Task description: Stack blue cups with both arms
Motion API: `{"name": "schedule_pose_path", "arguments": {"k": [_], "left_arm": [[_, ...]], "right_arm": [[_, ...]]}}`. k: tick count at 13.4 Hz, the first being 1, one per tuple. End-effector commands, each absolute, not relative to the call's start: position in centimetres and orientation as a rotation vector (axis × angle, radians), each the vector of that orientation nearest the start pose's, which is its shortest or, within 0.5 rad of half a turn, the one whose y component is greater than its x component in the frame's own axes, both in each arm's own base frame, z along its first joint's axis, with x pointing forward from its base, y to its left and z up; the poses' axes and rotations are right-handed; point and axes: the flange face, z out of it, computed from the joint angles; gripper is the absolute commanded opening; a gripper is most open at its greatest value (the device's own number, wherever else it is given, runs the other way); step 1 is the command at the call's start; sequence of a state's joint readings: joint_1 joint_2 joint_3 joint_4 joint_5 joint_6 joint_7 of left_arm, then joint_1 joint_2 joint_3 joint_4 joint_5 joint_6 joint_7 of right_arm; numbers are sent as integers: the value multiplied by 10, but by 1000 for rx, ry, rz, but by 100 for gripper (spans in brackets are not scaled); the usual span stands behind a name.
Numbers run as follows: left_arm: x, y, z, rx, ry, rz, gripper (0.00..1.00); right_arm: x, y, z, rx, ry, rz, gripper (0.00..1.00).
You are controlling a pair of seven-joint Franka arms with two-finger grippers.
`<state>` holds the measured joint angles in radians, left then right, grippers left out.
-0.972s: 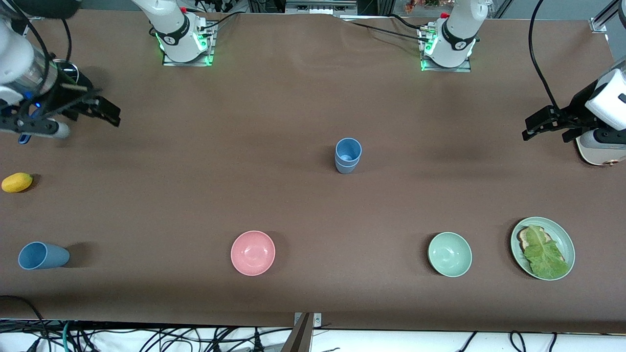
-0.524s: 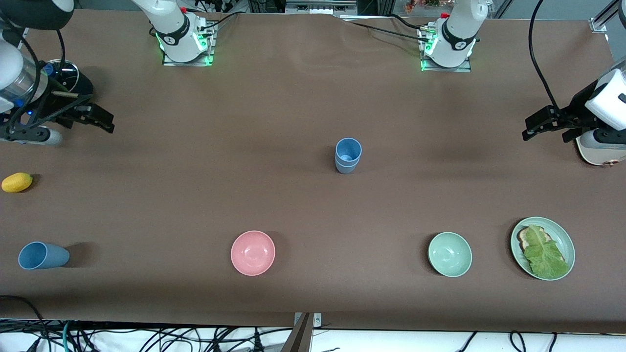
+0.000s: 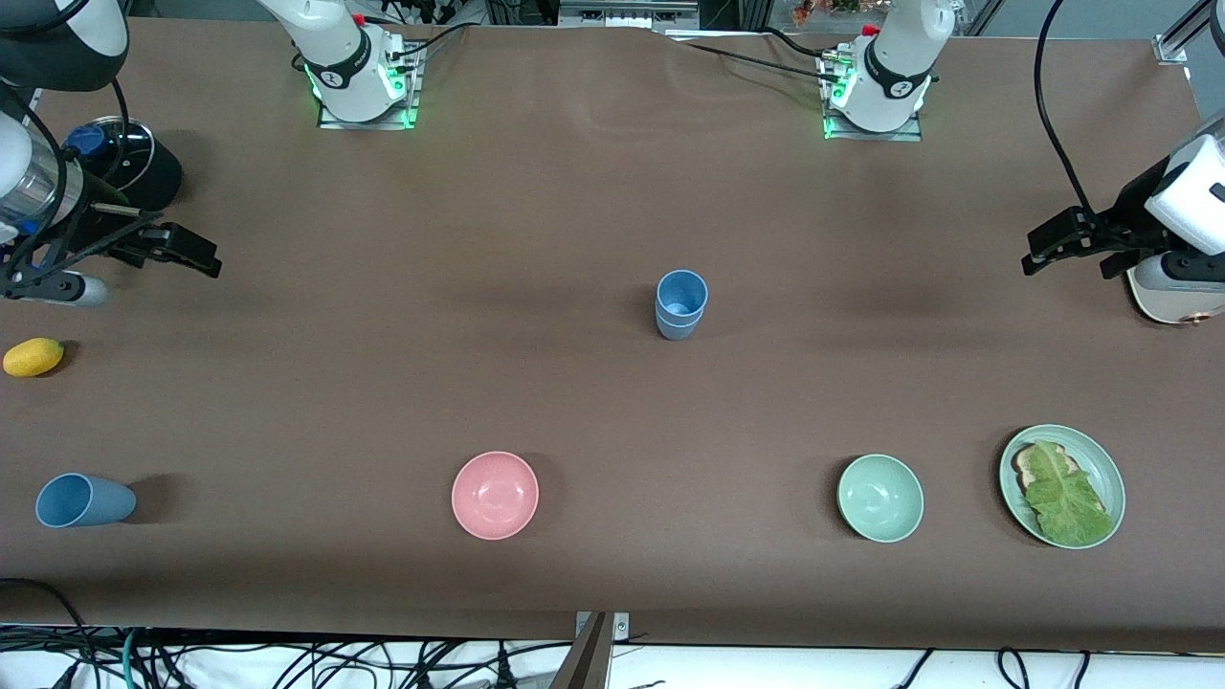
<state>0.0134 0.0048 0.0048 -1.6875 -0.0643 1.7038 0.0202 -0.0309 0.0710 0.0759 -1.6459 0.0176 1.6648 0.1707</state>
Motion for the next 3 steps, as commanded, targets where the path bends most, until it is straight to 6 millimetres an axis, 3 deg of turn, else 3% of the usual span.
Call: {"name": "schedule_pose_path", "arguments": {"k": [1,3], "left_arm": [[561,4,582,-3209,-12,-41,100],[561,4,581,-3209,-10,-39,100]], "right_arm": [[580,31,564,-3097,199,66,100],[580,33,563,-3099,192,73,100]]}}
